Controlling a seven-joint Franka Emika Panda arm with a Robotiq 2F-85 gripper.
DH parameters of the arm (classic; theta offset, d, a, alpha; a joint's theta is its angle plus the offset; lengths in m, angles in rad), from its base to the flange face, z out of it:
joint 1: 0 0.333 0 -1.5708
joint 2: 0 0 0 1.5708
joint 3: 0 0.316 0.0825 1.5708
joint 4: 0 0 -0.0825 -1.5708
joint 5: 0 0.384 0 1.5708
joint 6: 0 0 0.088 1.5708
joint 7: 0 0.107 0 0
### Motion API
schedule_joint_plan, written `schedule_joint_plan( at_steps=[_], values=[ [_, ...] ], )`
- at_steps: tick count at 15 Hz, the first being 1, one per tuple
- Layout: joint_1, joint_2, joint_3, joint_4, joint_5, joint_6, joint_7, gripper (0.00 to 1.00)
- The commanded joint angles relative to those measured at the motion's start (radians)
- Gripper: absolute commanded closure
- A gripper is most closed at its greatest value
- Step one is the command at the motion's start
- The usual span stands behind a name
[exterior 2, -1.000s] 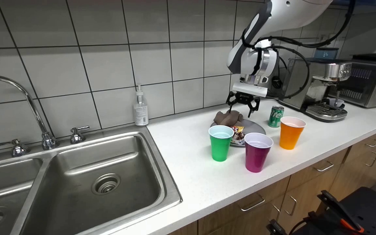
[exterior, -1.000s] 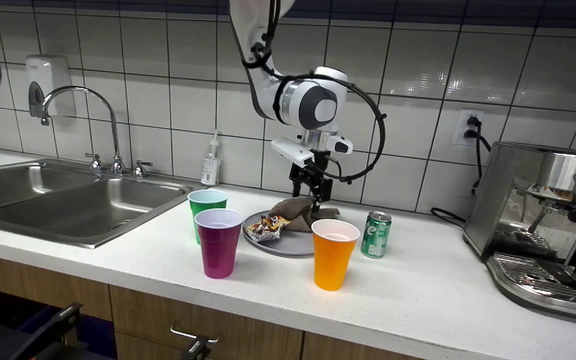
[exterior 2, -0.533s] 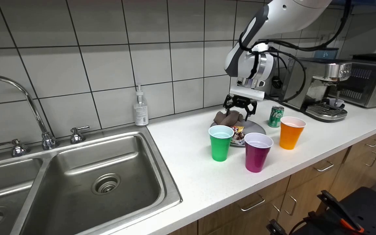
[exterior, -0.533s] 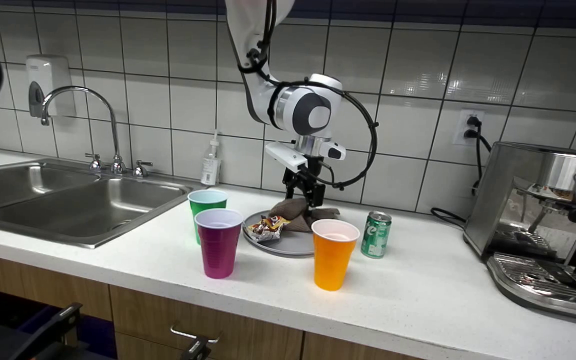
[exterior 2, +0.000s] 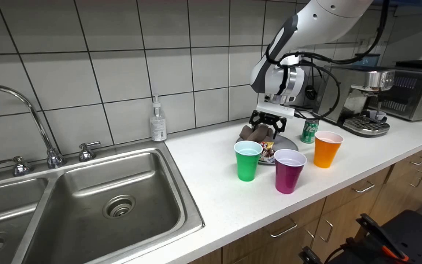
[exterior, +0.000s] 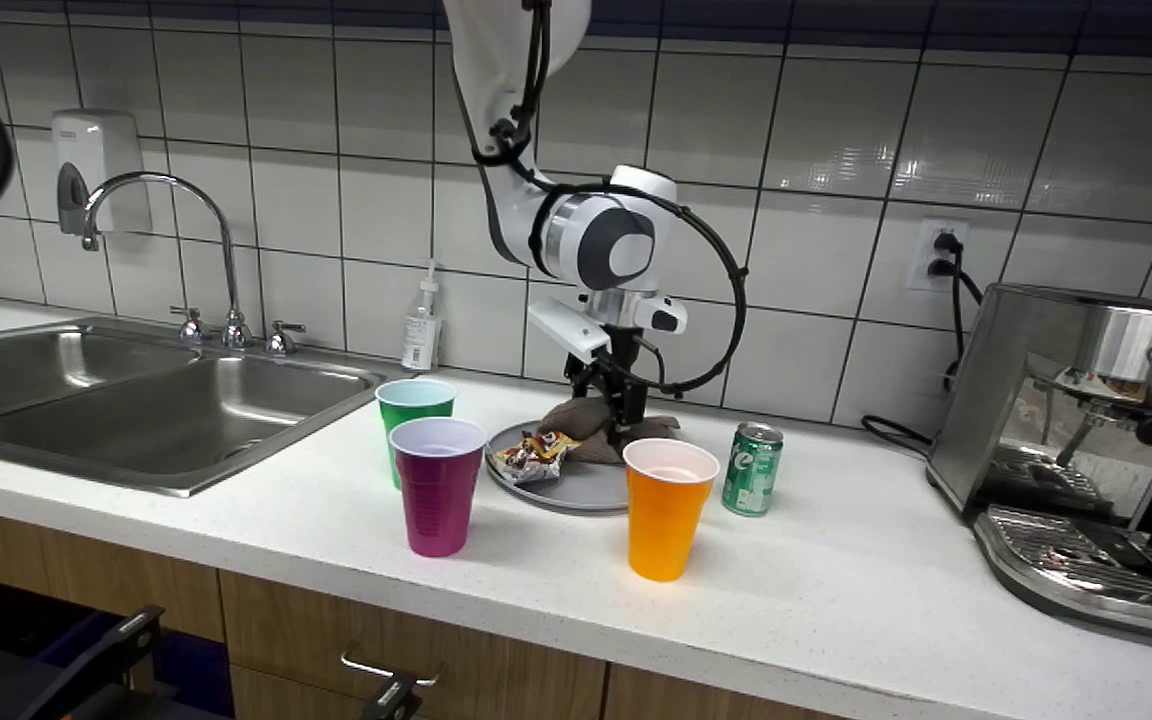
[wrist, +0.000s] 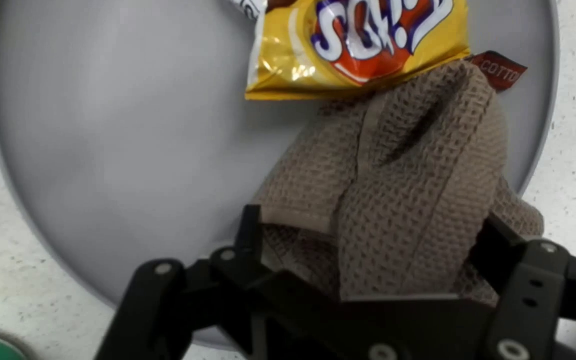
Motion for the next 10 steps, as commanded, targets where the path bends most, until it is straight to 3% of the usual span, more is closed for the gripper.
schedule_joint_plan(
  at_steps=[1,9,10],
  values=[
    [-0.01,0.023,0.018,0.007,0.026,0.062,-0.033,0.0],
    [-0.011,0.05,0.021,0.008,0.021,0.126,-0.023,0.0],
    [-0.012,0.051,0.022,0.007,0.021,0.13,-0.024,0.25]
  ],
)
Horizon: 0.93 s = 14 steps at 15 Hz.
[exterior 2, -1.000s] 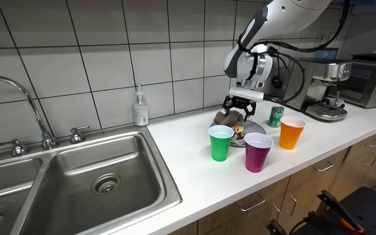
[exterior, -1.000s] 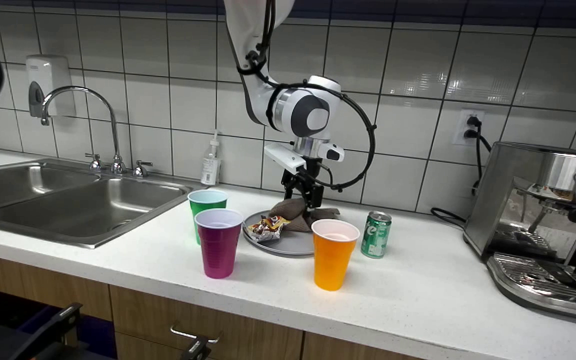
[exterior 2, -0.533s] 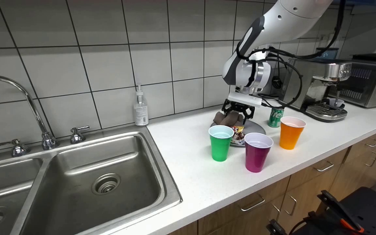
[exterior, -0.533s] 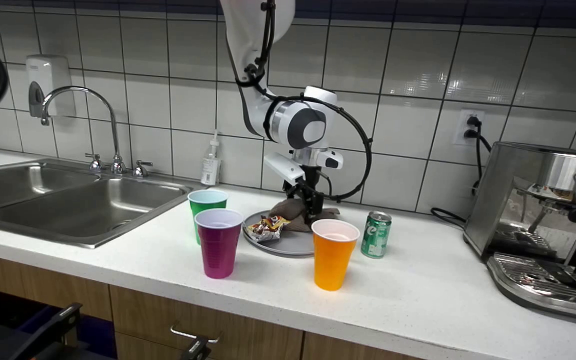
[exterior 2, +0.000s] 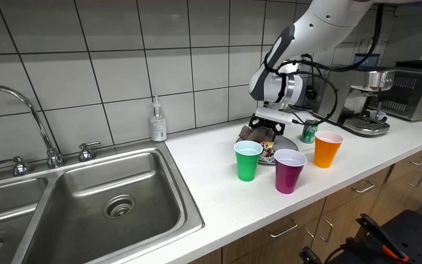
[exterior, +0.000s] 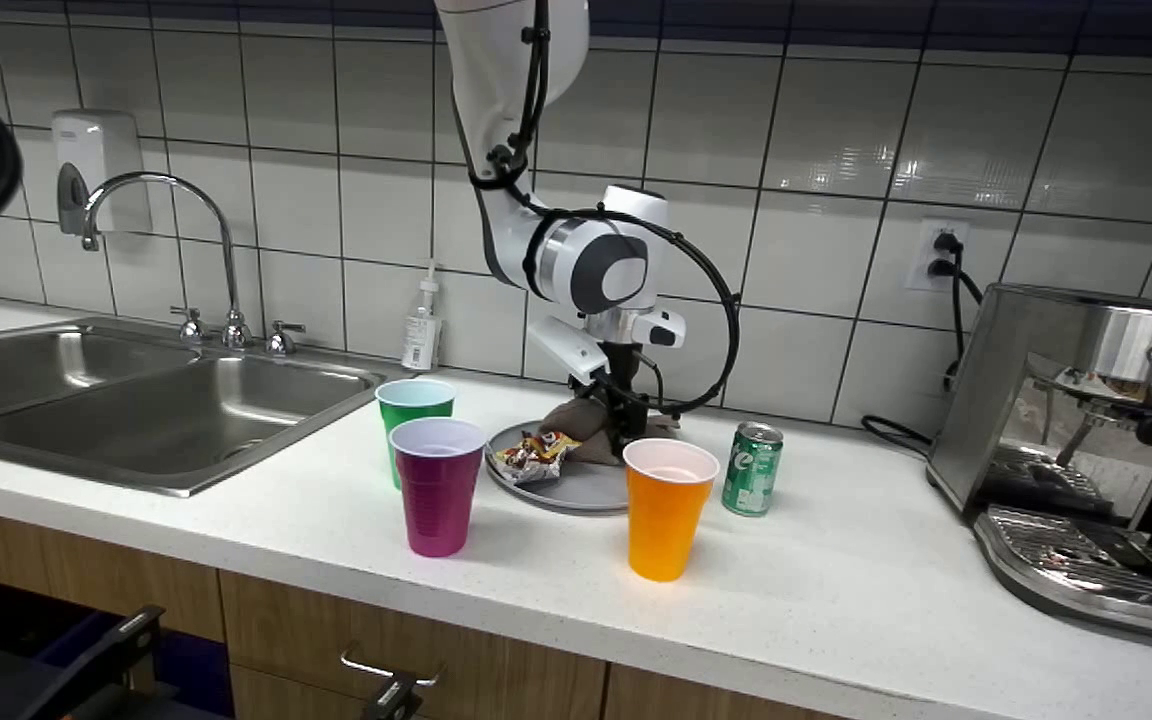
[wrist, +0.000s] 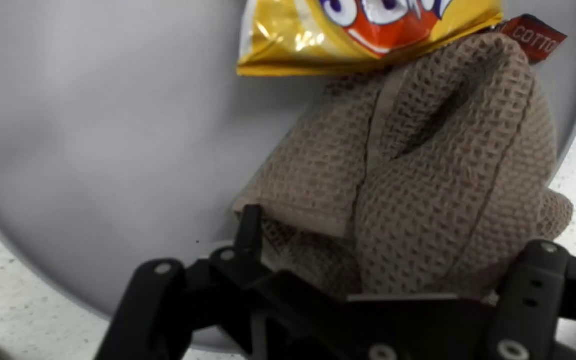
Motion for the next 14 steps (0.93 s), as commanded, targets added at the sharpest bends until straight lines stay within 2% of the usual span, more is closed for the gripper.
schedule_joint_plan(
  at_steps=[1,6,10,12,14],
  values=[
    [-0.013,0.007,0.015,0.009,0.02,0.02,-0.024,0.26],
    [-0.012,0.01,0.01,0.015,0.017,0.009,-0.018,0.66],
    [-0.012,0.011,0.01,0.018,0.017,0.004,-0.018,0.95],
    [-0.014,0.009,0.011,0.018,0.017,0.001,-0.019,1.0],
    [-0.014,0.007,0.009,0.016,0.016,-0.005,-0.017,0.96]
  ],
)
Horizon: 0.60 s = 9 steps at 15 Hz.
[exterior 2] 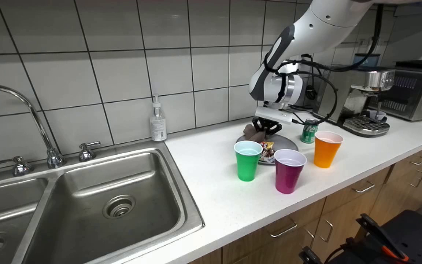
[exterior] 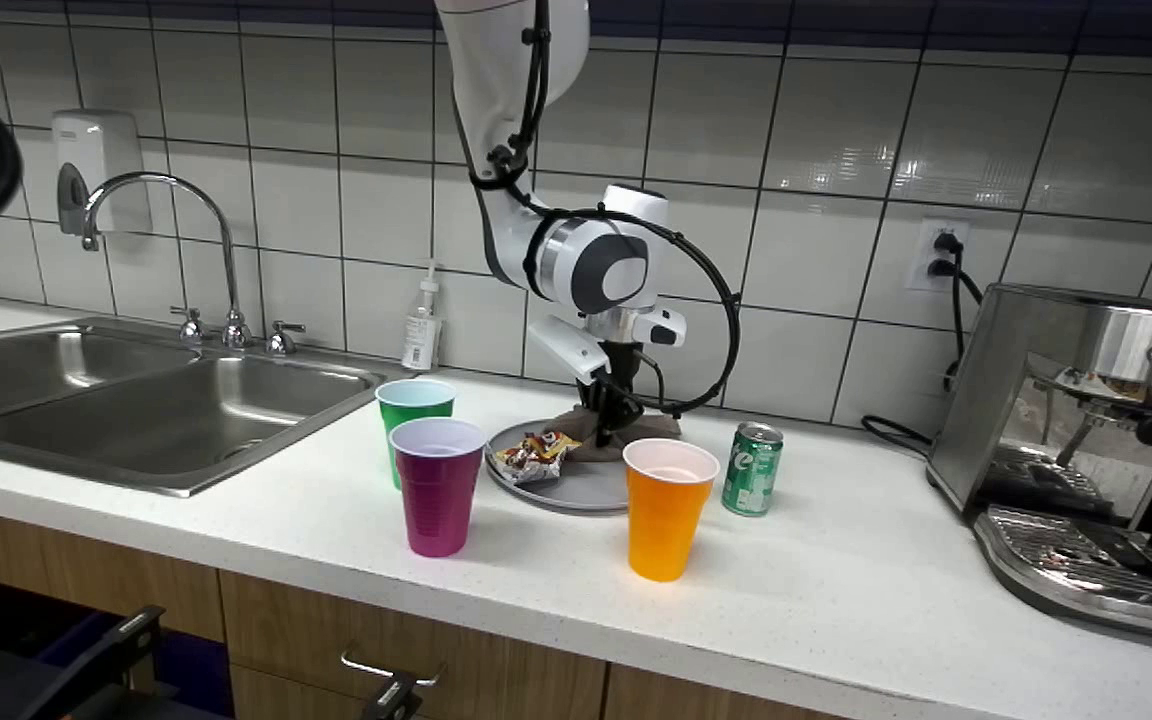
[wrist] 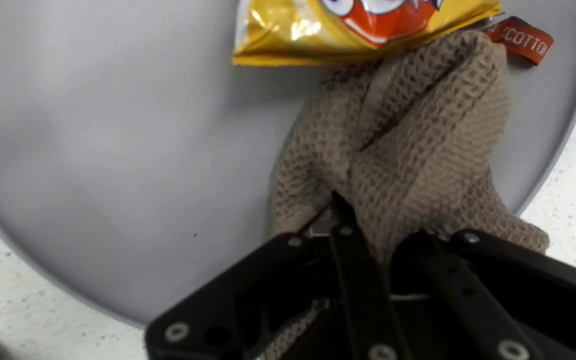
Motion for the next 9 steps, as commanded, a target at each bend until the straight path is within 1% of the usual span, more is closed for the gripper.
schedule_joint_plan(
  at_steps=[1,9],
  values=[
    [-0.014,0.003,0.009,0.009,0.017,-0.014,-0.018,0.97],
    [-0.028,-0.062,0.023,-0.022,0.021,-0.029,-0.046,0.97]
  ],
)
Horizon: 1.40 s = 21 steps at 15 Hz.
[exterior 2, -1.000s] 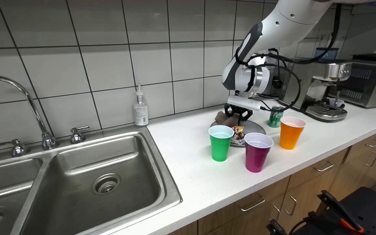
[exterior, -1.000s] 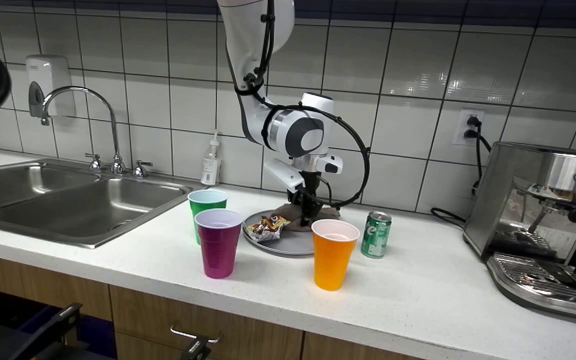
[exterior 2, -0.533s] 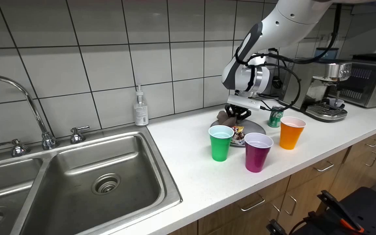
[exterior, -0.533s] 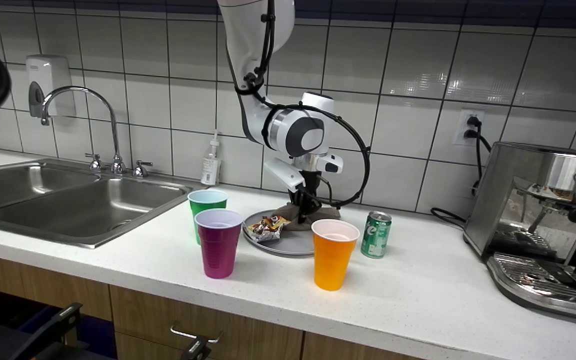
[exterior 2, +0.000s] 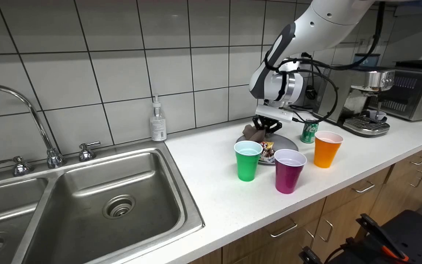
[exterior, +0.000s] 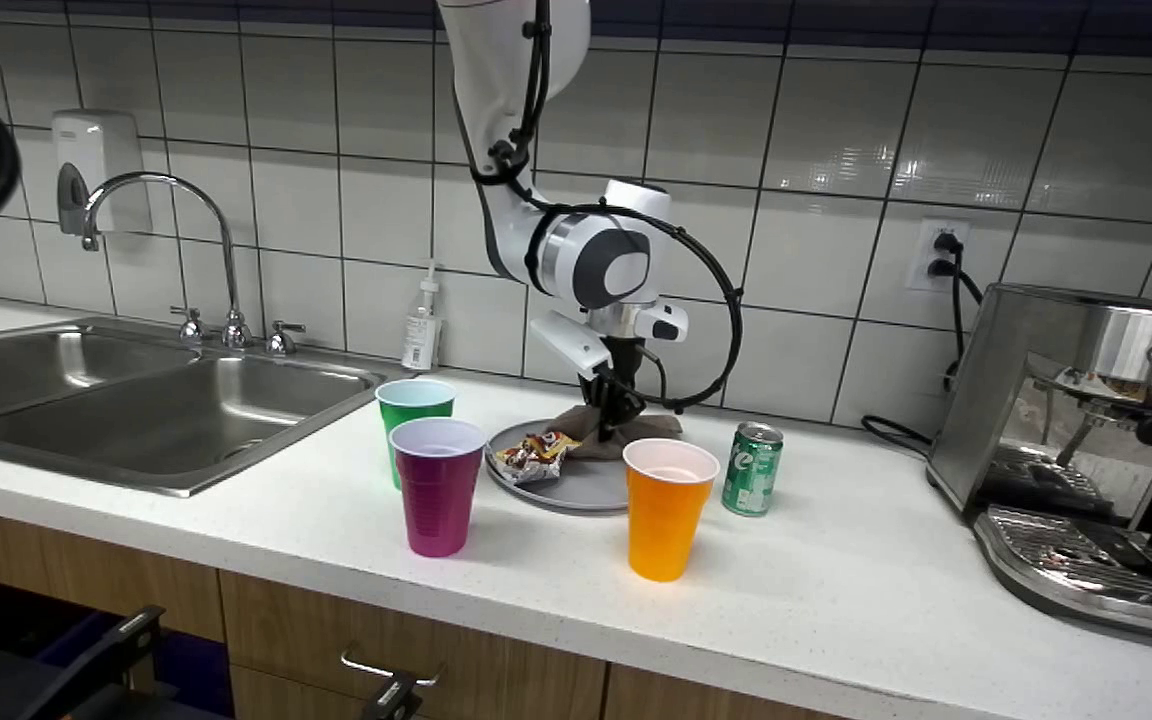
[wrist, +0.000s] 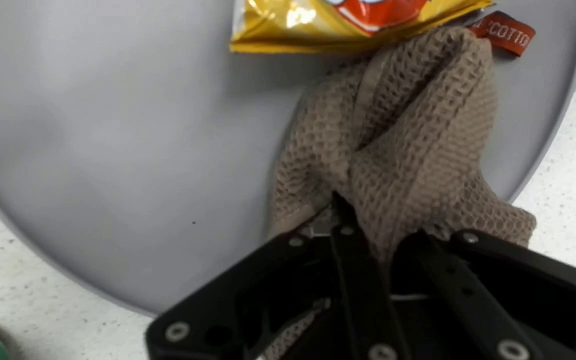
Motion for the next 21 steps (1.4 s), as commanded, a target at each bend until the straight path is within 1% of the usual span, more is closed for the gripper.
schedule_joint_plan(
  at_steps=[1,7,13,21],
  values=[
    [-0.029,-0.062,0.025,-0.026,0.021,-0.03,-0.054,0.97],
    [-0.045,-0.115,0.05,-0.035,0.041,-0.023,-0.102,0.97],
    [-0.031,-0.121,0.07,-0.017,0.062,-0.011,-0.105,0.97],
    [-0.012,-0.124,0.134,-0.025,0.081,0.001,-0.143,0.97]
  ],
)
